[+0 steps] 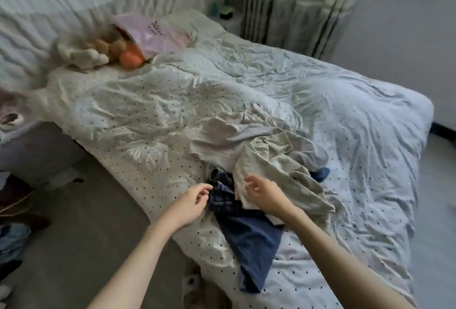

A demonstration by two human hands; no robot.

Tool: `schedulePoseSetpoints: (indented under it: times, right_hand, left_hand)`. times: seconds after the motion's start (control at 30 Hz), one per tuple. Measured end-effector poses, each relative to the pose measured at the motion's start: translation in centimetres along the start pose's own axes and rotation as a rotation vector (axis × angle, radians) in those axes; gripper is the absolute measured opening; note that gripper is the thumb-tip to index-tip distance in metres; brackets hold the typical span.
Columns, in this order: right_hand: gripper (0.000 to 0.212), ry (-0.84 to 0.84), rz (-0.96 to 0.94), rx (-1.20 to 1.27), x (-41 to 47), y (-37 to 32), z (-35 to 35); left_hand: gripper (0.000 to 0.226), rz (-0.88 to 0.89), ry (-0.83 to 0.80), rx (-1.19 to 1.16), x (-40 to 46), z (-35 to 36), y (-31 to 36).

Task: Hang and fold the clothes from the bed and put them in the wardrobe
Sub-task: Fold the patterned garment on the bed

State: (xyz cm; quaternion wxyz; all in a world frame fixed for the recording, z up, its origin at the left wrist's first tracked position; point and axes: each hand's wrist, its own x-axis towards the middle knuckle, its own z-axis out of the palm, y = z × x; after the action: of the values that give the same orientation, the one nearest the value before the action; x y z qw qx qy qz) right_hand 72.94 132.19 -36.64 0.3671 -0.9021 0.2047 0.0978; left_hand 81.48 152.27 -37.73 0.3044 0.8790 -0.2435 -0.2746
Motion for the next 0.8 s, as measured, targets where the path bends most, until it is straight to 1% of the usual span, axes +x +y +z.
schedulePoseSetpoints:
  times: [0.07, 0.13, 0.2, 0.23, 0.3, 0.37, 0.43, 0.5, 0.57, 0.6, 0.7, 0.8]
  right_hand:
    - [0.034, 0.038, 0.091, 0.01, 1.3, 1.6, -0.3]
    - [0.034, 0.122, 0.218, 0.05, 3.9, 3.4, -0.8]
    - [0.033, 0.169, 0.266, 0.055, 4.7, 4.2, -1.2]
    - [0.033, 0.203, 0.316, 0.063, 6.0, 4.9, -1.0]
    - [0.032, 0.225, 0.378, 0.018, 7.5, 5.8, -0.5]
    - [0.032, 0.202, 0.444, -0.052, 8.8, 6.7, 0.2]
    - [0.04, 0.181, 0.516, -0.113, 9.8, 7.9, 0.8]
    - [0.05, 0.244, 0.565, -0.134, 10.5, 9.1, 1.1]
    - [0.054, 0.309, 0.614, -0.159, 10.9, 10.7, 1.2]
    - [0.054, 0.313, 0.627, -0.188, 10.9, 11.4, 1.3]
    - [0.049, 0.293, 0.671, -0.239, 11.1, 13.6, 1.8]
    - [0.032, 0.231, 0.707, -0.304, 11.6, 14.7, 2.2]
  left_hand:
    - [0.032, 0.05, -0.081, 0.036, 3.0, 0.4, 0.5]
    - [0.033, 0.131, -0.18, 0.088, 8.1, 0.5, 0.7]
    - [0.034, 0.2, -0.21, 0.13, 10.4, 0.1, 1.3]
    - [0.034, 0.24, -0.257, 0.162, 12.8, 0.0, 1.3]
    - [0.036, 0.291, -0.308, 0.226, 15.9, -0.2, 1.2]
    - [0.038, 0.337, -0.343, 0.267, 18.6, -0.2, 1.2]
    - [0.04, 0.393, -0.357, 0.333, 20.9, 0.6, 1.1]
    - [0.043, 0.45, -0.373, 0.41, 22.4, 1.8, 1.2]
    - [0.045, 0.52, -0.408, 0.456, 23.8, 3.5, 1.5]
    - [0.047, 0.548, -0.417, 0.473, 24.1, 4.2, 1.6]
    - [0.054, 0.612, -0.414, 0.524, 24.9, 6.1, 2.3]
    - [0.066, 0.646, -0.449, 0.695, 25.9, 7.9, 2.9]
